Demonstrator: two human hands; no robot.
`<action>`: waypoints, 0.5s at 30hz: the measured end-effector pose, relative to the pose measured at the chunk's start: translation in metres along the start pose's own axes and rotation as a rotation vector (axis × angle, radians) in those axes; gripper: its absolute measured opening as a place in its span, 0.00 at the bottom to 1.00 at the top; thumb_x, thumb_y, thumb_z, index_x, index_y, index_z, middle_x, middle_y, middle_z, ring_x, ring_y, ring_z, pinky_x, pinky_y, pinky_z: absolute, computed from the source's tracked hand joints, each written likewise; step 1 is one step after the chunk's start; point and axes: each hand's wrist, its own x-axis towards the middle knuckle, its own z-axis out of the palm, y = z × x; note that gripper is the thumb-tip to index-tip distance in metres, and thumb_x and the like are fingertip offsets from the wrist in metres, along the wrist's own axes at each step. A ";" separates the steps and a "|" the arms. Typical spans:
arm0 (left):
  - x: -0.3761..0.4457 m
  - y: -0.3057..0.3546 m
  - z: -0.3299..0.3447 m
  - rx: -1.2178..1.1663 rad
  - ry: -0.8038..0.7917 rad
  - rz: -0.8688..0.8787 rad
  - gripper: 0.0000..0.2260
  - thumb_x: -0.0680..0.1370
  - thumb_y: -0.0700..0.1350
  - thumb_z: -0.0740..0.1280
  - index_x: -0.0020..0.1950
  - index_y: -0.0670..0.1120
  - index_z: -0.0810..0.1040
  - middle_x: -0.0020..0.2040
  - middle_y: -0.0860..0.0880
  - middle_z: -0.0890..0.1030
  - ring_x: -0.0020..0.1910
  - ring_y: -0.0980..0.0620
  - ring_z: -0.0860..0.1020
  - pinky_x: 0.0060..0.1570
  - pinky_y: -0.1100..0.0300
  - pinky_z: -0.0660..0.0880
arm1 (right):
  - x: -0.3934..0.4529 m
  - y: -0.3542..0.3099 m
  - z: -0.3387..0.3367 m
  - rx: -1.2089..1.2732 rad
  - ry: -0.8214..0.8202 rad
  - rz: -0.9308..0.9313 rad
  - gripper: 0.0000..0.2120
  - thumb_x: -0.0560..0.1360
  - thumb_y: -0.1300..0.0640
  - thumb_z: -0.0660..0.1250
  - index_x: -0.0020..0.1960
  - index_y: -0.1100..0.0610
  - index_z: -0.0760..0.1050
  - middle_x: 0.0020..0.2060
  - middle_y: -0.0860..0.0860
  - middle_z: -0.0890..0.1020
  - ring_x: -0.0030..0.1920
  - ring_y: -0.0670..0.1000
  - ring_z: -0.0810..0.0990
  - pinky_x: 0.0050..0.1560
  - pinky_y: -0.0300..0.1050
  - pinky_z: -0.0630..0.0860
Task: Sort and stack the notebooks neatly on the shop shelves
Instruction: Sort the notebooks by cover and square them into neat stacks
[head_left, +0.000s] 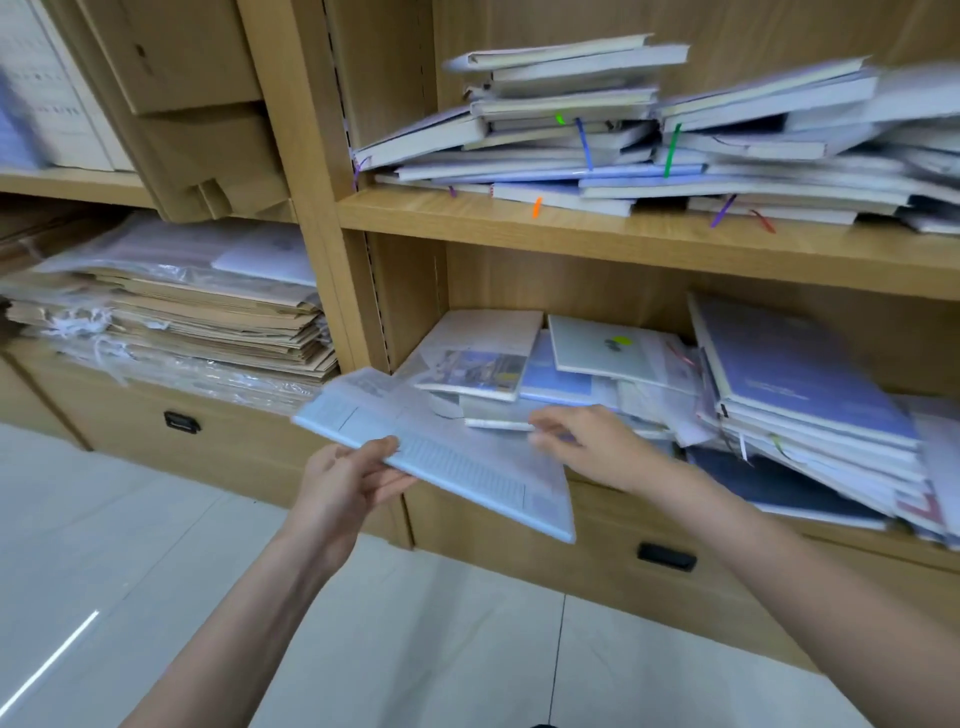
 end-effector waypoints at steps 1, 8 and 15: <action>-0.009 0.013 -0.004 0.093 -0.050 0.037 0.07 0.74 0.35 0.67 0.50 0.33 0.75 0.38 0.40 0.84 0.35 0.48 0.83 0.38 0.59 0.81 | 0.002 -0.016 0.006 0.107 -0.105 0.003 0.20 0.78 0.47 0.61 0.67 0.53 0.70 0.61 0.51 0.76 0.61 0.50 0.75 0.61 0.43 0.70; -0.019 0.080 -0.018 0.225 -0.193 0.183 0.05 0.70 0.41 0.67 0.42 0.40 0.79 0.32 0.47 0.83 0.27 0.55 0.80 0.30 0.67 0.76 | -0.009 -0.048 0.020 0.908 -0.277 0.221 0.20 0.76 0.49 0.63 0.66 0.52 0.68 0.59 0.48 0.79 0.56 0.47 0.79 0.57 0.40 0.76; 0.048 0.023 0.013 0.091 -0.169 -0.125 0.13 0.80 0.47 0.60 0.59 0.41 0.77 0.50 0.46 0.83 0.44 0.50 0.80 0.31 0.65 0.77 | -0.026 -0.019 -0.015 1.129 0.139 0.290 0.13 0.75 0.63 0.65 0.60 0.62 0.75 0.50 0.58 0.83 0.43 0.53 0.84 0.40 0.41 0.80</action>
